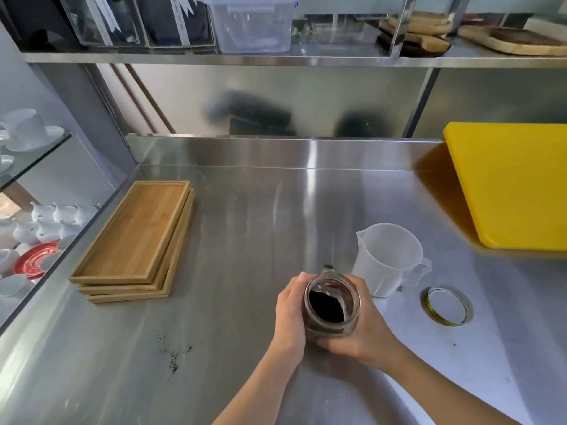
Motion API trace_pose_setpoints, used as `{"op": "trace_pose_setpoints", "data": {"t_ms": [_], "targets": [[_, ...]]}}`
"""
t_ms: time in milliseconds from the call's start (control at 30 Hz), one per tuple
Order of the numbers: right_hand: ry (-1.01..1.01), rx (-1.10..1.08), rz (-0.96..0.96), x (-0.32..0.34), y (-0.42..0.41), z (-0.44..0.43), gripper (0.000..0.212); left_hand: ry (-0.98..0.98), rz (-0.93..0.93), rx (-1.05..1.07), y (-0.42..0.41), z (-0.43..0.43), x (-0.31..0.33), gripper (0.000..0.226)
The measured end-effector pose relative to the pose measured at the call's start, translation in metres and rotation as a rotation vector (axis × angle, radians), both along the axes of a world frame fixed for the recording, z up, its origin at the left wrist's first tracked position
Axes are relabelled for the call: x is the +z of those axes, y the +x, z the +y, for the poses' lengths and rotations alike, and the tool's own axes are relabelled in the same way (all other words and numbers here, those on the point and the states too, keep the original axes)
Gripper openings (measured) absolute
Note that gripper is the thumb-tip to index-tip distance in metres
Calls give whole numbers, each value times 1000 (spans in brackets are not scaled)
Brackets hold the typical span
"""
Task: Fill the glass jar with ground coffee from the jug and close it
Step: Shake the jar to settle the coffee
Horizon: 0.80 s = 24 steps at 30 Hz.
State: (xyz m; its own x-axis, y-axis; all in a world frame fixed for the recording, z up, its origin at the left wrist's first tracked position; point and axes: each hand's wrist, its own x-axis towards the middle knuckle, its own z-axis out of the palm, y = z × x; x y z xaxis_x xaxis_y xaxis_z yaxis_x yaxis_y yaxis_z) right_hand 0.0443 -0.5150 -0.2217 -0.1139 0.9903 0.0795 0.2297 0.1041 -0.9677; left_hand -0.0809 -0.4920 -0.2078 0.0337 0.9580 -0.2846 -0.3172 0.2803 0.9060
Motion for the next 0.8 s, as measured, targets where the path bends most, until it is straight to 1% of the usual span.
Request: {"op": "trace_pose_setpoints", "data": {"t_ms": [133, 200, 300, 367, 400, 433, 500, 600, 633, 667, 733, 767, 800], "targets": [[-159, -56, 254, -5, -5, -3, 94, 179, 209, -82, -2, 1, -1, 40], [-206, -64, 324, -6, -9, -2, 93, 241, 313, -109, -5, 1, -3, 43], [-276, -41, 408, -5, -13, 1, 89, 272, 428, -20, -10, 2, -6, 50], [-314, -16, 464, -4, -14, 4, 87, 250, 429, 73, -5, -1, -3, 58], [-324, -4, 487, -3, -14, 5, 87, 235, 427, 87, -3, -3, -1, 60], [-327, -1, 505, -2, -14, 6, 87, 228, 409, 71, -3, -4, 2, 60], [-320, -25, 525, -3, -14, 7, 92, 240, 343, 71, -11, 5, 10, 51], [-326, -90, 561, -7, -16, 7, 95, 266, 220, 347, -32, 22, 21, 38], [-329, -106, 567, -8, -17, 7, 95, 252, 184, 374, -35, 25, 19, 38], [-322, -113, 562, -8, -18, 7, 95, 211, 193, 315, -32, 24, 17, 39], [-295, -90, 540, -10, -20, 6, 94, 117, 254, 34, -14, 9, 10, 36], [-292, -85, 533, -10, -20, 4, 92, 92, 265, -46, -6, 1, 5, 36], [-296, -91, 528, -9, -20, 3, 91, 71, 256, -67, -2, -2, 5, 37]]}}
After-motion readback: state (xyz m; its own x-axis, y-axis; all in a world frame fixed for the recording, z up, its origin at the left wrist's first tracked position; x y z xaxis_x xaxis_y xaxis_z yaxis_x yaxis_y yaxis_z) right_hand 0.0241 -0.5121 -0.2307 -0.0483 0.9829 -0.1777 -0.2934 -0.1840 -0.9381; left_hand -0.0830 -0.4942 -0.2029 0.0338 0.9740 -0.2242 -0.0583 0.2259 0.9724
